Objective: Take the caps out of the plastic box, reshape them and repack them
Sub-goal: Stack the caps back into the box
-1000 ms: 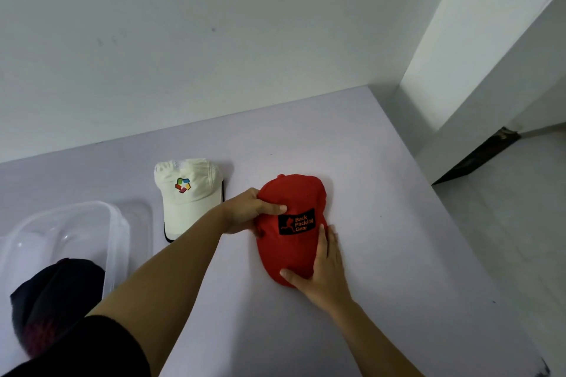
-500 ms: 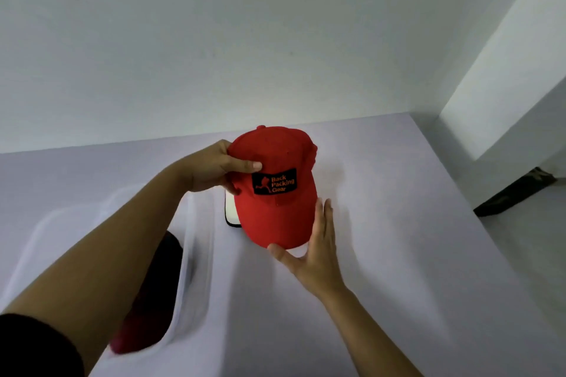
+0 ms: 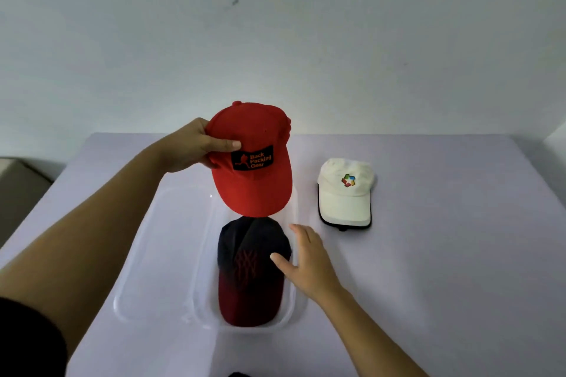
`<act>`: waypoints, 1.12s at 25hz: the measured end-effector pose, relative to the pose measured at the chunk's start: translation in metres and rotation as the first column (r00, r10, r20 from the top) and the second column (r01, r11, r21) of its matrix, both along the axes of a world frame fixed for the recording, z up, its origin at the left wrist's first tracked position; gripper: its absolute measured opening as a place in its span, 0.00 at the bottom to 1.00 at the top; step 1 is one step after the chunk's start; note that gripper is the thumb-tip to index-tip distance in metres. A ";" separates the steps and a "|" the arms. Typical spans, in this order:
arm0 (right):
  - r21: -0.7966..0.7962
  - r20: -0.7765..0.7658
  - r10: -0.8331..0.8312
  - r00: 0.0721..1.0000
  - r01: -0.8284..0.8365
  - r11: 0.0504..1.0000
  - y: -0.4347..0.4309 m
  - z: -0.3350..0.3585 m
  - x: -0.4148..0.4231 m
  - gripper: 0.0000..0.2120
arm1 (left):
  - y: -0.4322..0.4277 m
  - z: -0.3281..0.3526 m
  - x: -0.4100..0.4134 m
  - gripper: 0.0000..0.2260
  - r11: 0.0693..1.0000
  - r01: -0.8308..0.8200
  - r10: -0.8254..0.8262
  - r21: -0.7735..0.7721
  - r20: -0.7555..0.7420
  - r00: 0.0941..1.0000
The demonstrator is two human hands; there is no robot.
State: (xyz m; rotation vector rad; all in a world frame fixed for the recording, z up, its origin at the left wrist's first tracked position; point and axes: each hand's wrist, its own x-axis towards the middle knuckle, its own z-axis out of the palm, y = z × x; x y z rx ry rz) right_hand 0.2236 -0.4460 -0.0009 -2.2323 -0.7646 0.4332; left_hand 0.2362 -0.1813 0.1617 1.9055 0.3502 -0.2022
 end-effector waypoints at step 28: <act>-0.210 0.443 0.149 0.884 -0.059 0.976 0.041 -0.039 -0.026 0.51 | 0.025 -0.132 0.007 0.08 0.945 0.309 -0.326 -0.103 -0.353 0.877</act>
